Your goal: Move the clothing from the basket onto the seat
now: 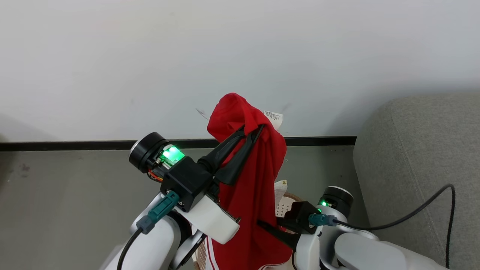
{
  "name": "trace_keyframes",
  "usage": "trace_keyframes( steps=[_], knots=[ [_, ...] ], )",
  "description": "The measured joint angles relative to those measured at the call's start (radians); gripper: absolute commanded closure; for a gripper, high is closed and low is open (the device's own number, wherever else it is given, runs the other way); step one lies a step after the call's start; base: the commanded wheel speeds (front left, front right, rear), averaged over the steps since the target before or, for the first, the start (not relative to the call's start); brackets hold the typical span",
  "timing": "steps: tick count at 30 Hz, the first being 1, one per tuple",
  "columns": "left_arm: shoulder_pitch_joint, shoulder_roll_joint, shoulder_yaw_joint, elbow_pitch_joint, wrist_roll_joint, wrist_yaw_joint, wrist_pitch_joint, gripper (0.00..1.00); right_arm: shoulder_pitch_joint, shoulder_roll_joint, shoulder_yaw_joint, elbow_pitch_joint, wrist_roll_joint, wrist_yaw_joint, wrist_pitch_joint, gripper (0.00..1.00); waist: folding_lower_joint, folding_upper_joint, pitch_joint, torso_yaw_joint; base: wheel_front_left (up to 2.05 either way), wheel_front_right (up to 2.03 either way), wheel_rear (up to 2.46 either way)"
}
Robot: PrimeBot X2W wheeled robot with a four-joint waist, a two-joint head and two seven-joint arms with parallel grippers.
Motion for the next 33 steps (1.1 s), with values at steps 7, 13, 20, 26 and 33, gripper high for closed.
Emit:
trace_keyframes(
  steps=[7, 13, 20, 26, 33],
  knots=[
    [0.000, 0.000, 0.021, 0.010, -0.002, 0.011, 0.000, 1.00, -0.033, 0.022, 0.030, -0.035, 0.013, 0.000, 0.000, 1.00, 0.0000, -0.0001, 0.005, 0.000, 0.00, 0.00, 0.00],
    [0.011, 0.005, 0.062, 0.054, -0.010, 0.040, -0.006, 1.00, -0.030, -0.016, -0.009, -0.065, 0.038, 0.000, 0.000, 1.00, 0.0000, 0.0000, 0.004, -0.011, 0.00, 0.00, 0.00],
    [0.072, 0.011, 0.109, 0.119, -0.038, 0.069, -0.035, 1.00, 0.018, -0.080, -0.195, -0.116, 0.052, 0.000, 0.000, 1.00, 0.0000, 0.0000, 0.000, -0.035, 0.00, 0.00, 0.00],
    [0.110, 0.012, 0.133, 0.162, -0.056, 0.085, -0.066, 0.00, 0.080, -0.113, -0.371, -0.163, 0.054, 0.000, 0.000, 1.00, 0.0000, 0.0000, -0.007, -0.061, 0.00, 0.00, 0.00],
    [0.154, 0.010, 0.128, 0.201, -0.071, 0.087, -0.094, 0.00, 0.135, -0.142, -0.582, -0.214, 0.028, 0.000, 0.000, 1.00, 0.0000, 0.0000, -0.014, -0.095, 0.00, 0.00, 0.00]
  ],
)
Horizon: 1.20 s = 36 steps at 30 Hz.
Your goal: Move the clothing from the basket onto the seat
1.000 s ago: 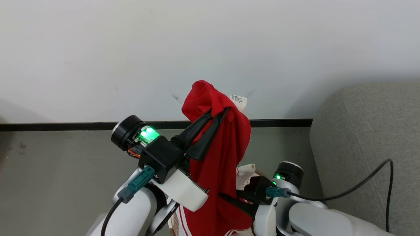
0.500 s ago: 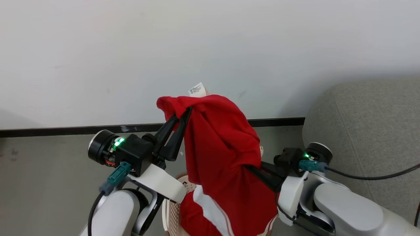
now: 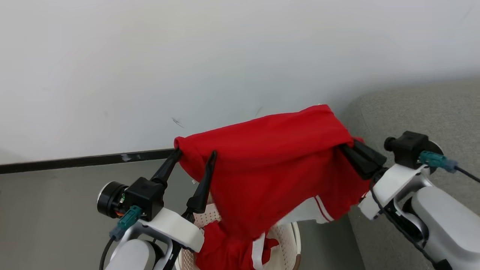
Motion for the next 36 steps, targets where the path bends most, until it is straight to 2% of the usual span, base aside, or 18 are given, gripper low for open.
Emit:
trace_keyframes(
  steps=[8, 19, 26, 36],
  knots=[
    [0.059, -0.003, -0.024, 0.048, -0.015, -0.012, -0.030, 0.00, 0.070, -0.023, -0.221, -0.055, -0.067, 0.000, 0.000, 1.00, 0.0000, 0.0000, -0.005, -0.037, 0.00, 0.00, 0.00],
    [0.086, -0.009, -0.078, 0.085, -0.016, -0.042, -0.066, 0.00, 0.244, -0.034, -0.461, -0.092, -0.146, 0.000, 0.000, 1.00, 0.0000, 0.0000, -0.009, -0.088, 0.00, 0.00, 0.00],
    [0.102, -0.013, -0.113, 0.106, -0.016, -0.061, -0.078, 0.00, 0.340, -0.003, -0.548, -0.141, -0.193, 0.000, 0.000, 1.00, 0.0000, 0.0000, -0.011, -0.124, 0.00, 0.00, 0.00],
    [0.102, -0.030, -0.149, 0.126, -0.016, -0.079, -0.097, 0.00, 0.434, 0.040, -0.617, -0.211, -0.237, 0.000, 0.000, 1.00, 0.0000, 0.0000, -0.011, -0.180, 0.00, 0.00, 0.00]
  ],
)
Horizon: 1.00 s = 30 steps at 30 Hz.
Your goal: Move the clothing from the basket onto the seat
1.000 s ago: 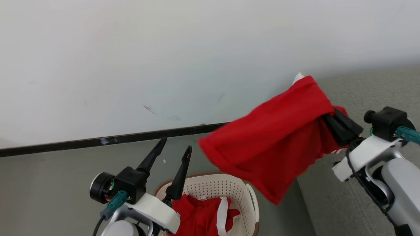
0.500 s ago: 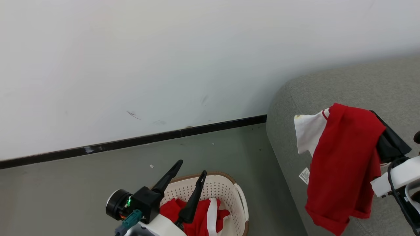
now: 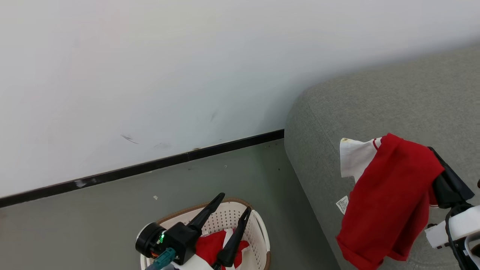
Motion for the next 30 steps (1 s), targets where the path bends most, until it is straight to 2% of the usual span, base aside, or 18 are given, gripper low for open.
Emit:
trace_keyframes(
  steps=[12, 21, 24, 30],
  knots=[
    [0.018, -0.006, -0.024, 0.016, -0.005, -0.007, -0.021, 0.00, 0.077, 0.037, -0.042, -0.068, -0.020, 0.000, 0.000, 1.00, 0.0000, -0.0001, 0.005, -0.072, 0.00, 0.00, 0.00],
    [0.019, -0.007, -0.025, 0.016, -0.005, -0.003, -0.030, 0.00, 0.073, 0.047, -0.006, -0.077, 0.003, 0.000, 0.000, 1.00, 0.0000, 0.0000, 0.018, -0.107, 0.00, 0.00, 0.00],
    [0.019, -0.007, -0.027, 0.014, 0.001, 0.001, -0.030, 0.00, 0.030, 0.042, 0.012, -0.065, 0.018, 0.000, 0.000, 1.00, 0.0000, 0.0000, 0.030, -0.113, 0.00, 0.00, 0.00],
    [0.018, -0.007, -0.028, -0.002, 0.014, 0.011, -0.030, 0.00, -0.127, -0.015, 0.037, -0.042, 0.046, 0.000, 0.000, 1.00, 0.0000, 0.0000, 0.060, -0.114, 0.00, 0.00, 0.00]
  ],
)
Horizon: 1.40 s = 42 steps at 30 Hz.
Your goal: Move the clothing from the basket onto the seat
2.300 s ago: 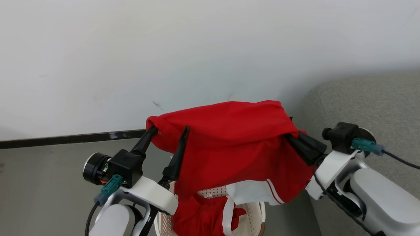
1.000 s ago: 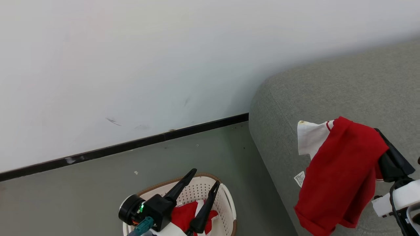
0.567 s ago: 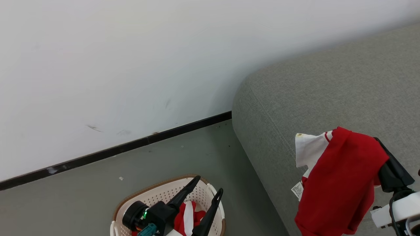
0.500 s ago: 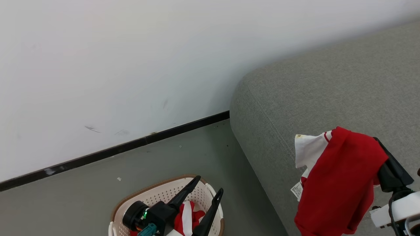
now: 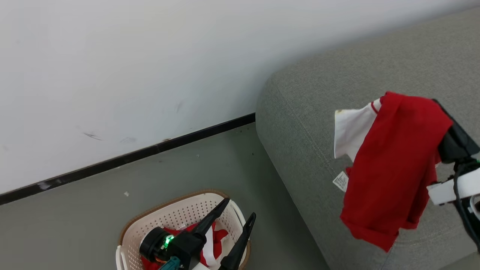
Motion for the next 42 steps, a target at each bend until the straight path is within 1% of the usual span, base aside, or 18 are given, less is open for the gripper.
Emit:
trace_keyframes(
  steps=[2, 6, 13, 14, 19, 25, 32, 35, 42],
  knots=[
    [0.000, 0.002, 0.001, -0.005, 0.009, 0.001, 0.000, 0.00, -0.053, -0.019, 0.004, 0.019, 0.013, 0.000, 0.000, 1.00, 0.0000, 0.0000, 0.011, 0.003, 0.00, 0.00, 0.00],
    [-0.002, 0.010, 0.000, -0.018, 0.022, 0.004, 0.000, 0.00, -0.165, -0.082, 0.013, 0.061, 0.044, 0.000, 0.022, 1.00, 0.0000, 0.0000, 0.034, 0.012, 0.00, 0.00, 0.00],
    [-0.011, 0.028, -0.005, -0.048, 0.051, 0.014, 0.003, 0.00, -0.333, -0.155, -0.070, 0.177, 0.137, 0.000, 0.062, 1.00, 0.0000, 0.0000, 0.077, 0.034, 0.00, 0.00, 0.00],
    [-0.020, 0.035, -0.009, -0.059, 0.060, 0.014, 0.011, 0.00, -0.358, -0.188, -0.094, 0.216, 0.138, 0.000, 0.081, 1.00, 0.0000, 0.0000, 0.090, 0.041, 0.00, 0.00, 0.00],
    [-0.037, 0.040, -0.020, -0.088, 0.077, 0.014, 0.034, 0.00, -0.421, -0.246, -0.159, 0.306, 0.151, 0.000, 0.090, 1.00, 0.0000, 0.0000, 0.124, 0.056, 0.00, 0.00, 0.00],
    [-0.074, 0.046, -0.052, -0.129, 0.093, 0.007, 0.058, 0.00, -0.455, -0.284, -0.198, 0.408, 0.155, 0.000, 0.096, 1.00, 0.0000, 0.0000, 0.169, 0.072, 0.00, 0.00, 0.00],
    [-0.104, 0.044, -0.067, -0.166, 0.112, -0.001, 0.079, 0.00, -0.475, -0.280, -0.239, 0.523, 0.173, 0.000, 0.067, 1.00, 0.0000, 0.0000, 0.224, 0.089, 0.00, 0.00, 0.00],
    [-0.111, 0.044, -0.069, -0.178, 0.119, -0.002, 0.089, 0.00, -0.475, -0.259, -0.249, 0.573, 0.168, 0.000, 0.053, 1.00, 0.0000, 0.0000, 0.247, 0.097, 0.00, 0.00, 0.00],
    [-0.139, 0.047, -0.073, -0.197, 0.130, -0.003, 0.106, 0.00, -0.473, -0.189, -0.218, 0.668, 0.110, 0.000, 0.030, 1.00, 0.0000, 0.0000, 0.300, 0.115, 0.00, 0.00, 0.00]
  ],
)
